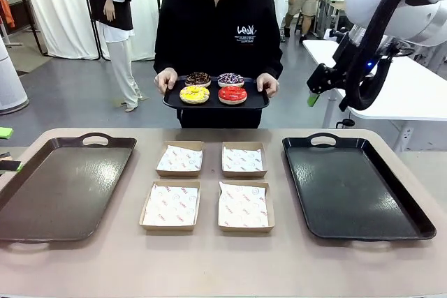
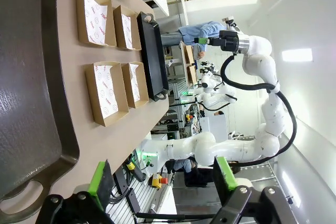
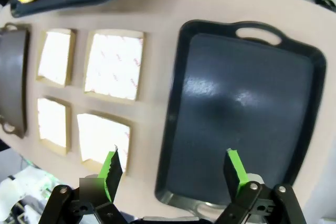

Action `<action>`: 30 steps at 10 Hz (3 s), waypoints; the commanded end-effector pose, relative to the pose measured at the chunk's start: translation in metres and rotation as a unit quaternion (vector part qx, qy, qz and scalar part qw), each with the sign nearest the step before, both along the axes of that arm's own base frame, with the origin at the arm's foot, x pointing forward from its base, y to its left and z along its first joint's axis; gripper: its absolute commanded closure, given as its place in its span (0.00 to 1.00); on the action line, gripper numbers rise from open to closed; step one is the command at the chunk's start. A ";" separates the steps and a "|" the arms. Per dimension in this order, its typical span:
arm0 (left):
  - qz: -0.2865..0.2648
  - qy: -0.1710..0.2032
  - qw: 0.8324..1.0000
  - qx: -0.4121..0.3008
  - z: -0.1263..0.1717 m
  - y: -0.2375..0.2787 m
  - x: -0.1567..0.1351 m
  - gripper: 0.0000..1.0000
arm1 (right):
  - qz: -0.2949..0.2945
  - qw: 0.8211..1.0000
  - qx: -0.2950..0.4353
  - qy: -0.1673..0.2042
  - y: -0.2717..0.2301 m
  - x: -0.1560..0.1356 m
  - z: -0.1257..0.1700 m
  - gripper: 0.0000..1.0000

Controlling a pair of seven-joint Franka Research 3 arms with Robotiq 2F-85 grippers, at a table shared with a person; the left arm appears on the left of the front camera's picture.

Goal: Individually package the donuts and arrange them on the tray.
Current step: Pick up one Paper togo box.

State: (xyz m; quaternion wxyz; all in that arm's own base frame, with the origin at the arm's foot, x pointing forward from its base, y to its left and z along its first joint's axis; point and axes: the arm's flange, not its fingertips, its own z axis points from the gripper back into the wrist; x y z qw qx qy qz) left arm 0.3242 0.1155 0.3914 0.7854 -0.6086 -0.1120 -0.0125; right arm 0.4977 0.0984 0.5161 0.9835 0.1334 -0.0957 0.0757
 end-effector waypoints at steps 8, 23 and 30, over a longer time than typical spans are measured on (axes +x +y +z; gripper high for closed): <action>0.002 -0.004 1.000 -0.008 0.001 0.001 -0.001 0.00 | 0.005 0.997 -0.073 0.036 0.055 0.016 -0.019 0.00; 0.002 -0.004 1.000 -0.008 0.001 0.001 -0.001 0.00 | -0.025 0.995 -0.089 0.029 0.152 0.056 -0.152 0.00; 0.002 -0.004 1.000 -0.008 0.001 0.001 -0.001 0.00 | -0.065 0.990 -0.117 0.043 0.175 0.065 -0.162 0.00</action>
